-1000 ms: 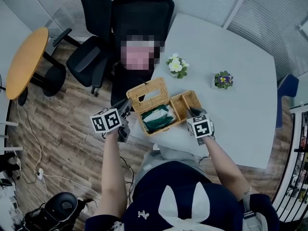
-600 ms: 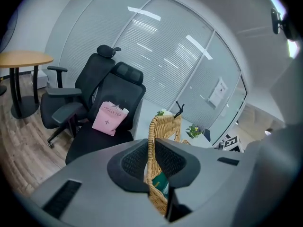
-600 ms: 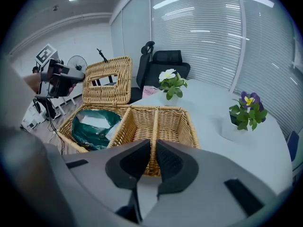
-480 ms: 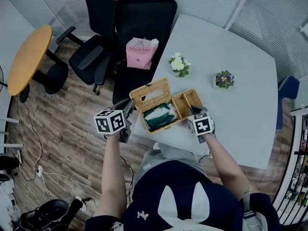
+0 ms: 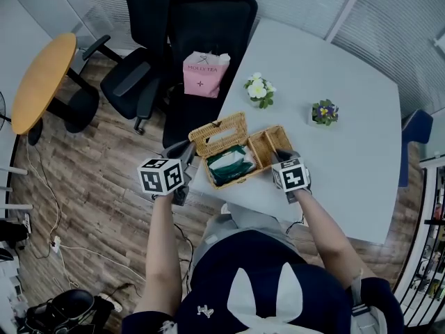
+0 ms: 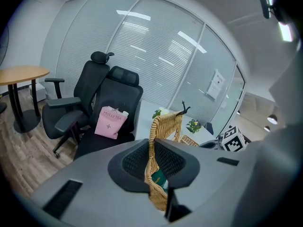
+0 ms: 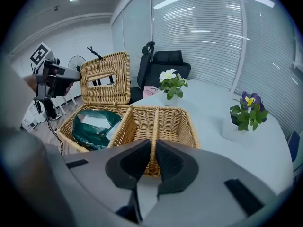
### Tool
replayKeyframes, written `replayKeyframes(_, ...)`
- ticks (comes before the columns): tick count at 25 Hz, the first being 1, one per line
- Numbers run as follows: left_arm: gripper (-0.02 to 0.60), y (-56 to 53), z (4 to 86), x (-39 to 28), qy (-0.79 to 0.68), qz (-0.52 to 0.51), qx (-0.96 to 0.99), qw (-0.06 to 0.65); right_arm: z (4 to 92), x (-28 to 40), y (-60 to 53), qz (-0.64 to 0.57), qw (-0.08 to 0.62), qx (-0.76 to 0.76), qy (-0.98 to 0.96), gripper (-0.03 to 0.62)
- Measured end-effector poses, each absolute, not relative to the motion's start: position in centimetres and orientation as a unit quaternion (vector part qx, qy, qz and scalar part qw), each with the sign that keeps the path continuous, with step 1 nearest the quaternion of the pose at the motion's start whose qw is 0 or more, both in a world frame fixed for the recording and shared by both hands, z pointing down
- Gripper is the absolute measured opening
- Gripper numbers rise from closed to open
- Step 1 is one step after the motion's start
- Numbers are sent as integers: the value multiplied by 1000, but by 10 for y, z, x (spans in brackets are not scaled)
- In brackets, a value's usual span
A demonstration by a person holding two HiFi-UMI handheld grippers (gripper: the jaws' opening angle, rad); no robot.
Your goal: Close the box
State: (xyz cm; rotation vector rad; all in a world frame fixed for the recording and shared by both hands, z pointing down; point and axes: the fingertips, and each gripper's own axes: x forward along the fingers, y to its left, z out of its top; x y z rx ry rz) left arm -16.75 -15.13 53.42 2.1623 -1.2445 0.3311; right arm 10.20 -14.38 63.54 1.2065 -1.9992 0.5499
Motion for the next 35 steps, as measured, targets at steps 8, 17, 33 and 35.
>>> replayKeyframes(8,49,-143,531,-164,-475,145,821,282,636,101,-143,215,361,466,-779,44)
replayKeyframes(17,49,-134,528,-159,-478,158,821,268,635,101,-143,211,359,465,-782,46)
replayKeyframes(33,49,-117,528,-152,-487,177,814,262,635,101,-144,221,355,462,-782,46)
replayKeyframes(35,49,-114,529,-151,-491,180,811,262,635,101,-144,225,353,460,-783,46)
